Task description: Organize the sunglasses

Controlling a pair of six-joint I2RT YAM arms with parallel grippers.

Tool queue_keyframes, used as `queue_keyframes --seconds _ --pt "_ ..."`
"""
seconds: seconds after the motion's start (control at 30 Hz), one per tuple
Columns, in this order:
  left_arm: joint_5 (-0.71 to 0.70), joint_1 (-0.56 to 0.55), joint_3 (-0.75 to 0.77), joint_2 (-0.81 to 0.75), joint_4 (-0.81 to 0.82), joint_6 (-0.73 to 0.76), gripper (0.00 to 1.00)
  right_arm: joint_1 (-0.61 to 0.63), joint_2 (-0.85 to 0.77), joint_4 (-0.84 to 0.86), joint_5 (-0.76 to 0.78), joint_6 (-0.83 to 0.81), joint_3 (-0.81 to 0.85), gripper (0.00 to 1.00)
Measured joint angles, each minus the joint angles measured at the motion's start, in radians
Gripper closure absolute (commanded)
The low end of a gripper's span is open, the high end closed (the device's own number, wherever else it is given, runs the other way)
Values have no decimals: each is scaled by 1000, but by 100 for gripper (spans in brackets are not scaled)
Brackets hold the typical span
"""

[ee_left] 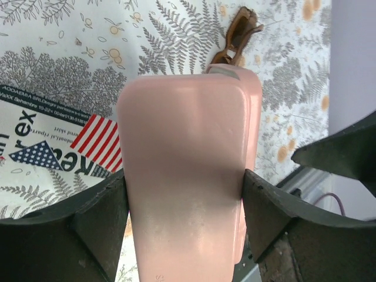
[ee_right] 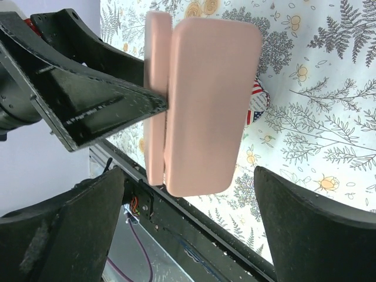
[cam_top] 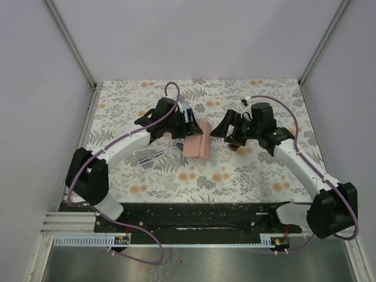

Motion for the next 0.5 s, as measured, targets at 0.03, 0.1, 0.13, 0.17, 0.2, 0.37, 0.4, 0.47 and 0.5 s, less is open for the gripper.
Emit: queue_keyframes --seconds 0.03,0.1,0.13,0.17,0.2,0.37,0.4,0.47,0.5 --pt "15 10 -17 -15 12 -3 85 -3 -14 0 -1 0 -7 4" --pt "68 40 -76 -66 61 -17 84 -10 -43 2 -12 0 -23 5" --pt "102 60 -113 -98 96 -31 84 -15 -59 6 -31 0 -34 5" --pt "132 77 -142 -124 126 -46 84 -19 -74 12 -50 2 -44 5" --pt "163 94 -169 -151 160 -62 84 -23 -90 26 -79 4 -57 5" --pt "278 139 -219 -227 303 -137 83 -26 -174 179 -236 69 -139 0" --pt "296 138 -219 -233 327 -150 83 -26 -183 222 -264 90 -154 1" --pt "328 138 -220 -244 374 -175 83 -26 -190 305 -309 130 -180 1" --pt "344 136 -220 -248 395 -188 83 -26 -190 344 -328 151 -191 1"
